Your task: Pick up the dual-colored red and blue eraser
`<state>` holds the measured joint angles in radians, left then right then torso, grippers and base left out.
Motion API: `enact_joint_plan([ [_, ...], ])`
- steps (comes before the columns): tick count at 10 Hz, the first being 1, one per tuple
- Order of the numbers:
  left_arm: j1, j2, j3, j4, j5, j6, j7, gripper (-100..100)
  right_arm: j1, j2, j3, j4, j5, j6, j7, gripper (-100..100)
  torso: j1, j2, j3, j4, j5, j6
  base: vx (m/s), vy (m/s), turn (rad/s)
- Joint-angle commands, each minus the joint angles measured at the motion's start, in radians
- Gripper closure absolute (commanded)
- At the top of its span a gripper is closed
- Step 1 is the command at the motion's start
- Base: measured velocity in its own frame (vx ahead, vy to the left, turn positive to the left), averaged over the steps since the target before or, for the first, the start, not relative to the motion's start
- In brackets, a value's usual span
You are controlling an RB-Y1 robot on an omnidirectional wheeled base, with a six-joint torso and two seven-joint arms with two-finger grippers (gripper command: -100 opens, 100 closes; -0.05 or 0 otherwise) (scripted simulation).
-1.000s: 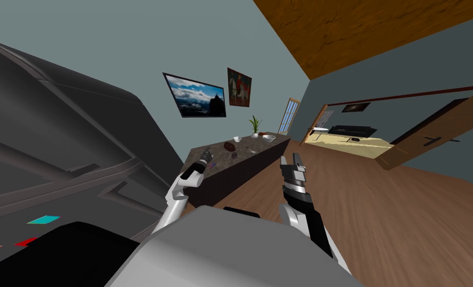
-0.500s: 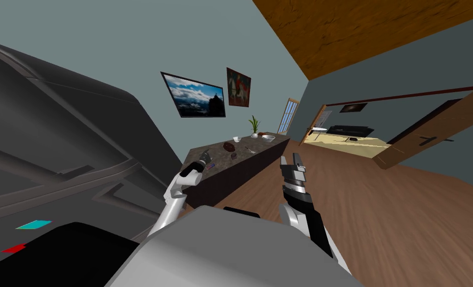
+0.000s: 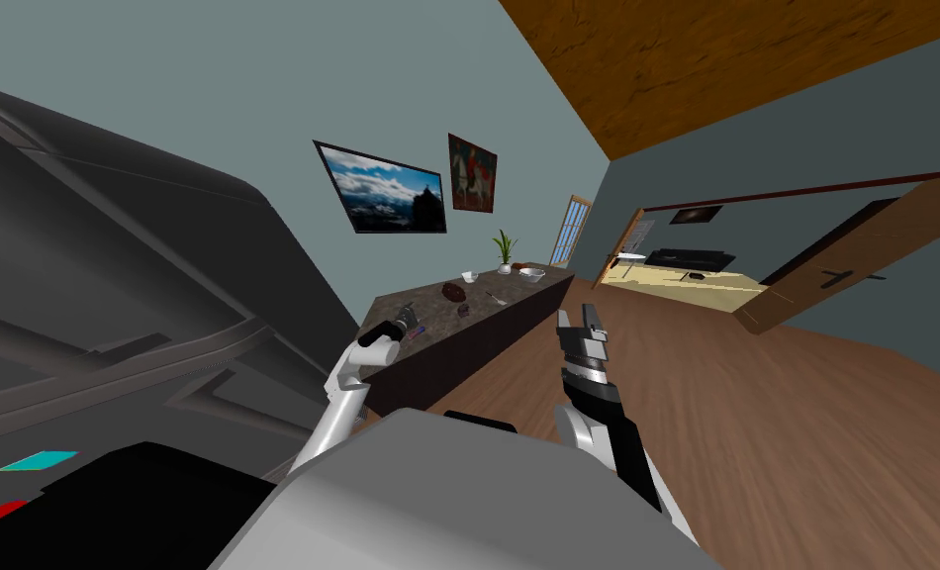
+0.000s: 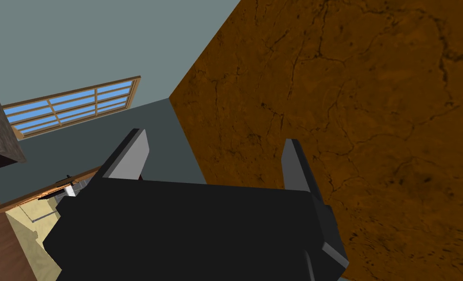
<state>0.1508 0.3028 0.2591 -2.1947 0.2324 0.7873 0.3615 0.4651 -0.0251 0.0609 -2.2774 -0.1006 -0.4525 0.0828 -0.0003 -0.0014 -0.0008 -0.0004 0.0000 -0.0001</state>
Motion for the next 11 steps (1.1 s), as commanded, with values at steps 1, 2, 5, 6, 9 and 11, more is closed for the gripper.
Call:
enact_joint_plan([
  [1, -0.004, 0.006, 0.006, 0.003, 0.007, 0.032, 0.006, -100, 0.0, 0.0, 0.0, 0.0, 0.0, 0.0, 0.0, 0, 0.0, 0.0, 0.0, 0.0, 0.0, 0.0, 0.014, -0.003, 0.0],
  [2, -0.011, 0.017, 0.027, 0.022, 0.028, 0.069, 0.037, -100, 0.0, 0.0, 0.0, 0.0, 0.0, 0.0, 0.0, 0, 0.0, 0.0, 0.0, 0.0, 0.0, 0.0, 0.032, -0.003, -0.044],
  [5, -0.016, 0.028, 0.047, 0.042, 0.049, 0.165, 0.067, -100, 0.0, 0.0, 0.0, 0.0, 0.0, 0.0, 0.0, 0, 0.0, -0.002, -0.001, 0.0, 0.0, 0.0, 0.04, -0.005, -0.034],
  [6, -0.016, 0.028, 0.047, 0.042, 0.049, 0.181, 0.067, -100, 0.0, 0.0, 0.0, 0.0, 0.0, 0.0, 0.0, 0, 0.0, -0.001, -0.001, 0.0, 0.0, 0.0, 0.015, -0.006, 0.006],
  [9, -0.023, 0.05, 0.089, 0.082, 0.089, 0.279, 0.126, -100, 0.0, 0.0, 0.0, 0.0, 0.0, 0.0, 0.0, 0, 0.0, -0.001, -0.001, 0.0, 0.0, 0.0, 0.041, -0.008, -0.048],
  [11, -0.023, 0.05, 0.089, 0.082, 0.089, 0.327, 0.126, -100, 0.0, 0.0, 0.0, 0.0, 0.0, 0.0, 0.0, 0, 0.0, -0.002, -0.001, 0.0, 0.0, 0.0, 0.032, -0.004, -0.009],
])
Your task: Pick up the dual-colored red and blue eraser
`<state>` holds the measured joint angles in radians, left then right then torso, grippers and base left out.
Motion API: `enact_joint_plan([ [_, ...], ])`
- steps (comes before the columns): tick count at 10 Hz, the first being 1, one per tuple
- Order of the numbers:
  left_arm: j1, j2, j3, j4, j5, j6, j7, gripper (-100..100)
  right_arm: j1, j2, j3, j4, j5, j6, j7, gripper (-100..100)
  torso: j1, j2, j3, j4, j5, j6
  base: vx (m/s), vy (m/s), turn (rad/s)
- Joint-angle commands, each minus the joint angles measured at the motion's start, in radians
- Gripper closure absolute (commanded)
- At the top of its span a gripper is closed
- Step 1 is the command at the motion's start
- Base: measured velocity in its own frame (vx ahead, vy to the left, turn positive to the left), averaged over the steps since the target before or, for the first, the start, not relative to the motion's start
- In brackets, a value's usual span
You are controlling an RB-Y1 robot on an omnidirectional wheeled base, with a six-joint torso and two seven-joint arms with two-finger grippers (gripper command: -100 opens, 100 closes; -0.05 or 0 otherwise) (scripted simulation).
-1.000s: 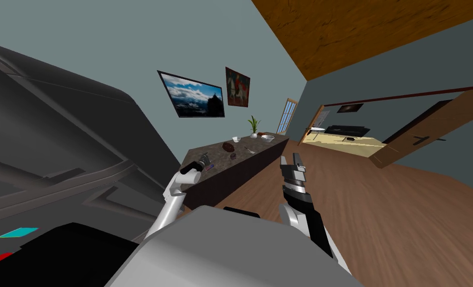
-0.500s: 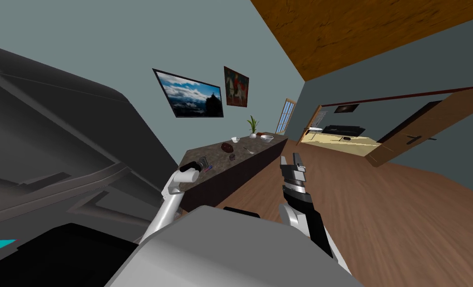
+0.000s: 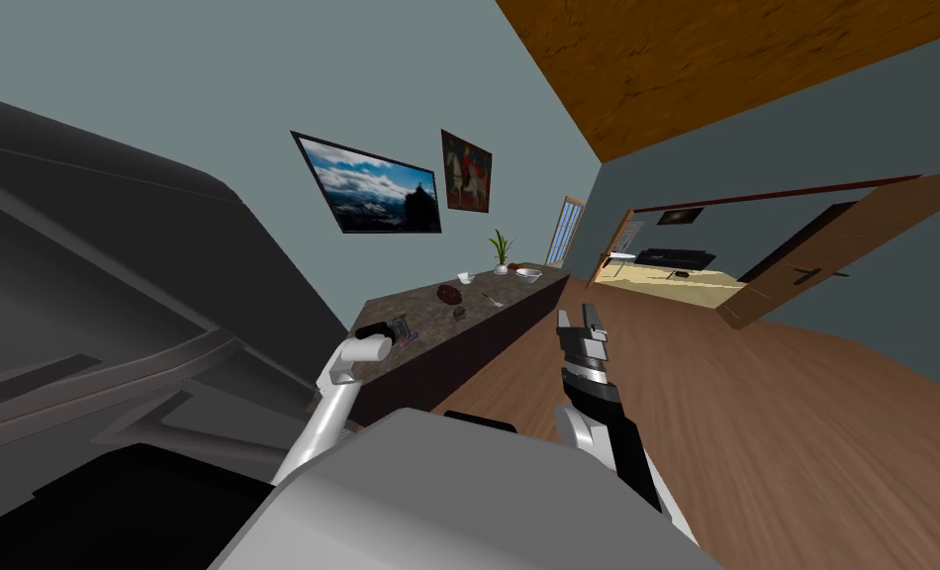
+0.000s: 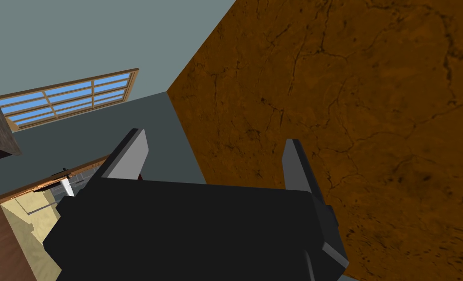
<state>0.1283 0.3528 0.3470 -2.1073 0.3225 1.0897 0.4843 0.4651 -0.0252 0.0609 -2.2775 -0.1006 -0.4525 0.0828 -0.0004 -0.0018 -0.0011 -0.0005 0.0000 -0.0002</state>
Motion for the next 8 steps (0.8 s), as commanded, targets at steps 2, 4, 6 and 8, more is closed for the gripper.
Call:
enact_joint_plan([
  [2, -0.003, 0.012, 0.021, 0.014, 0.019, 0.078, 0.031, -100, 0.0, 0.0, 0.0, 0.0, 0.0, 0.0, 0.0, 0, 0.0, -0.001, 0.0, 0.0, 0.0, 0.0, 0.04, -0.009, -0.047],
  [4, -0.005, 0.024, 0.041, 0.034, 0.038, 0.132, 0.059, -100, 0.0, 0.0, 0.0, 0.0, 0.0, 0.0, 0.0, 0, 0.0, 0.0, 0.0, 0.0, 0.0, 0.0, 0.032, 0.001, -0.028],
  [6, -0.005, 0.024, 0.041, 0.034, 0.038, 0.162, 0.059, -100, 0.0, 0.0, 0.0, 0.0, 0.0, 0.0, 0.0, 0, 0.0, -0.001, -0.001, 0.0, 0.0, 0.0, 0.034, -0.002, -0.014],
  [8, -0.006, 0.036, 0.06, 0.054, 0.056, 0.228, 0.085, -100, 0.0, 0.0, 0.0, 0.0, 0.0, 0.0, 0.0, 0, 0.0, -0.001, -0.001, 0.0, 0.0, 0.0, 0.055, -0.002, -0.047],
])
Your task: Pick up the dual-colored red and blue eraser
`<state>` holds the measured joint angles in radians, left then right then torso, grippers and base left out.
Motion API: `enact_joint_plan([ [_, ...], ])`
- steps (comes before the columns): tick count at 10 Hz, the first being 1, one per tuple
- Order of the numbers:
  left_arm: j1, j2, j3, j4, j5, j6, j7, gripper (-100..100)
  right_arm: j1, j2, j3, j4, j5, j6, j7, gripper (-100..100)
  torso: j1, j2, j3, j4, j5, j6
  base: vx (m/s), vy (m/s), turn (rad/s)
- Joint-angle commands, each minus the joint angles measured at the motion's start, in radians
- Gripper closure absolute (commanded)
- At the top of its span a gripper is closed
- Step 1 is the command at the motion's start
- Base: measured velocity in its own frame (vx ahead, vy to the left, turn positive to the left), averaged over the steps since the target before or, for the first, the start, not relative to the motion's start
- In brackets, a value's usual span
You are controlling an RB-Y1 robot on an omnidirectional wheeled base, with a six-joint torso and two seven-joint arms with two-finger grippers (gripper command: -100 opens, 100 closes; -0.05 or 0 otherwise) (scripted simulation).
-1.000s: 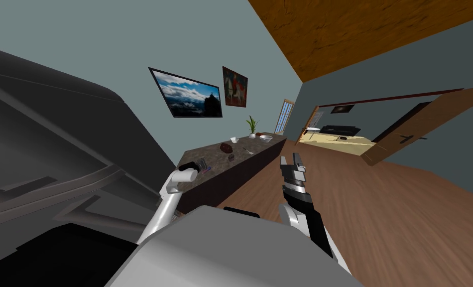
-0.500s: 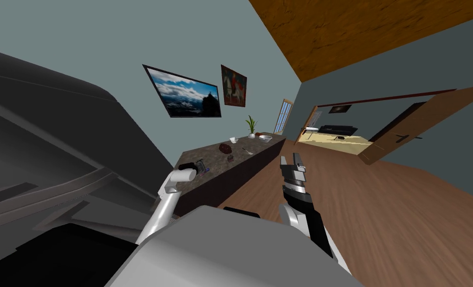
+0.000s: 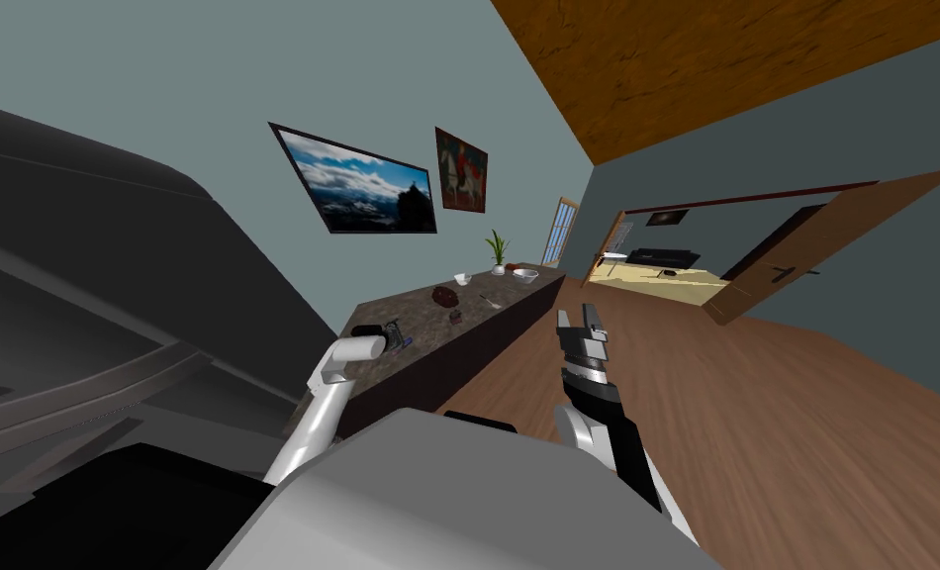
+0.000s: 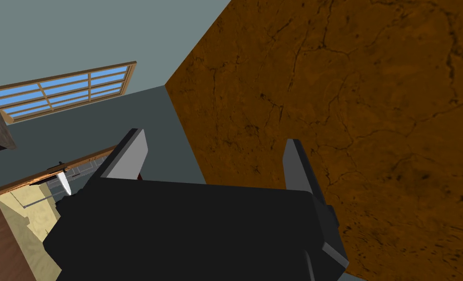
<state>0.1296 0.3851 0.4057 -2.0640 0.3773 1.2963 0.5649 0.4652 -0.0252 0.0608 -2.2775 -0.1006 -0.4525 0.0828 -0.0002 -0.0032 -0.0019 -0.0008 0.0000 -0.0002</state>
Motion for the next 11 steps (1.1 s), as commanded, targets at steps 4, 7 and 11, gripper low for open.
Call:
enact_joint_plan([
  [4, -0.007, 0.029, 0.037, 0.049, 0.035, 0.137, 0.053, -100, 0.0, 0.0, 0.0, 0.0, 0.0, 0.0, 0.0, 0, 0.001, -0.001, 0.0, 0.0, 0.0, 0.0, 0.057, 0.003, -0.044],
  [7, -0.005, 0.042, 0.053, 0.067, 0.051, 0.198, 0.076, -100, 0.0, 0.0, 0.0, 0.0, 0.0, 0.0, 0.0, 0, 0.0, 0.001, 0.0, 0.0, 0.0, 0.0, 0.037, -0.001, -0.029],
  [11, 0.0, 0.068, 0.081, 0.101, 0.079, 0.298, 0.115, -100, 0.0, 0.0, 0.0, 0.0, 0.0, 0.0, 0.0, 0, 0.001, 0.0, 0.0, 0.0, 0.0, 0.0, 0.055, 0.006, -0.04],
])
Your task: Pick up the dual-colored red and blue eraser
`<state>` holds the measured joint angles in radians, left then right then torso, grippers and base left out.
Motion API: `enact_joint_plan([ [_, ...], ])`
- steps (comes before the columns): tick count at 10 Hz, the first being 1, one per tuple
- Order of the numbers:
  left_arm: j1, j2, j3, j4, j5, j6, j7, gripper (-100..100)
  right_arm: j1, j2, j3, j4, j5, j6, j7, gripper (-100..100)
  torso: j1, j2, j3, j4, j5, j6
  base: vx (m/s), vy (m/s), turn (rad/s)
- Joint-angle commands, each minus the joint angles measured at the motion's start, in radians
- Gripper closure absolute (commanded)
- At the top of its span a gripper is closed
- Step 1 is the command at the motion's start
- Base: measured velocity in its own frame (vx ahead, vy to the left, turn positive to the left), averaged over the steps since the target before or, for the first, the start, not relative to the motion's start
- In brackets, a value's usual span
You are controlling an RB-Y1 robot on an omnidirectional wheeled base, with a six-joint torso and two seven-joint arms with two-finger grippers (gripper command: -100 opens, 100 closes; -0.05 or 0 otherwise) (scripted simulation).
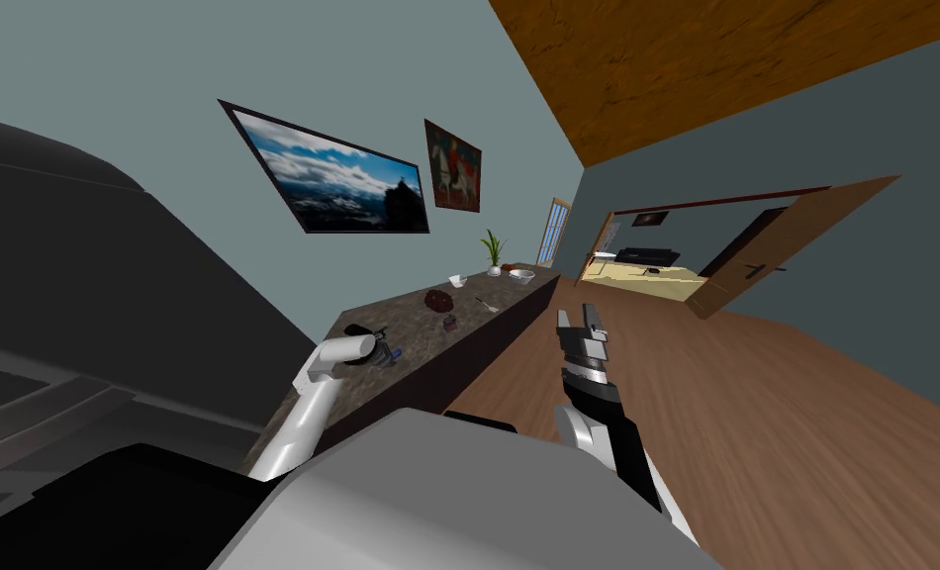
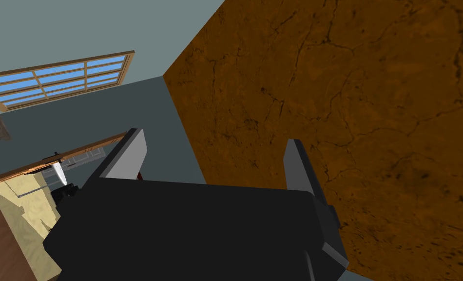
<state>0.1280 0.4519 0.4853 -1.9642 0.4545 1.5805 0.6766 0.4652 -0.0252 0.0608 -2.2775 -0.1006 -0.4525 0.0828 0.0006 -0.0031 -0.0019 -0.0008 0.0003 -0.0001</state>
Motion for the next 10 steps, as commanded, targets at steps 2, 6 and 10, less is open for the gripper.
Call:
enact_joint_plan([
  [2, 0.004, 0.014, 0.013, 0.017, 0.013, 0.057, 0.021, -100, 0.0, 0.0, 0.0, 0.0, 0.0, 0.0, 0.0, 0, -0.001, 0.0, 0.0, 0.0, 0.0, 0.0, 0.047, -0.007, -0.033],
  [6, 0.016, 0.057, 0.046, 0.061, 0.048, 0.181, 0.07, -100, 0.0, 0.0, 0.0, 0.0, 0.0, 0.0, 0.0, 0, 0.0, -0.001, -0.001, 0.0, 0.0, 0.0, 0.067, 0.008, -0.05],
  [10, 0.019, 0.069, 0.056, 0.073, 0.056, 0.204, 0.077, 0, 0.0, 0.0, 0.0, 0.0, 0.0, 0.0, 0.0, 0, -0.001, 0.001, 0.001, 0.0, 0.0, 0.0, 0.033, 0.008, -0.016],
])
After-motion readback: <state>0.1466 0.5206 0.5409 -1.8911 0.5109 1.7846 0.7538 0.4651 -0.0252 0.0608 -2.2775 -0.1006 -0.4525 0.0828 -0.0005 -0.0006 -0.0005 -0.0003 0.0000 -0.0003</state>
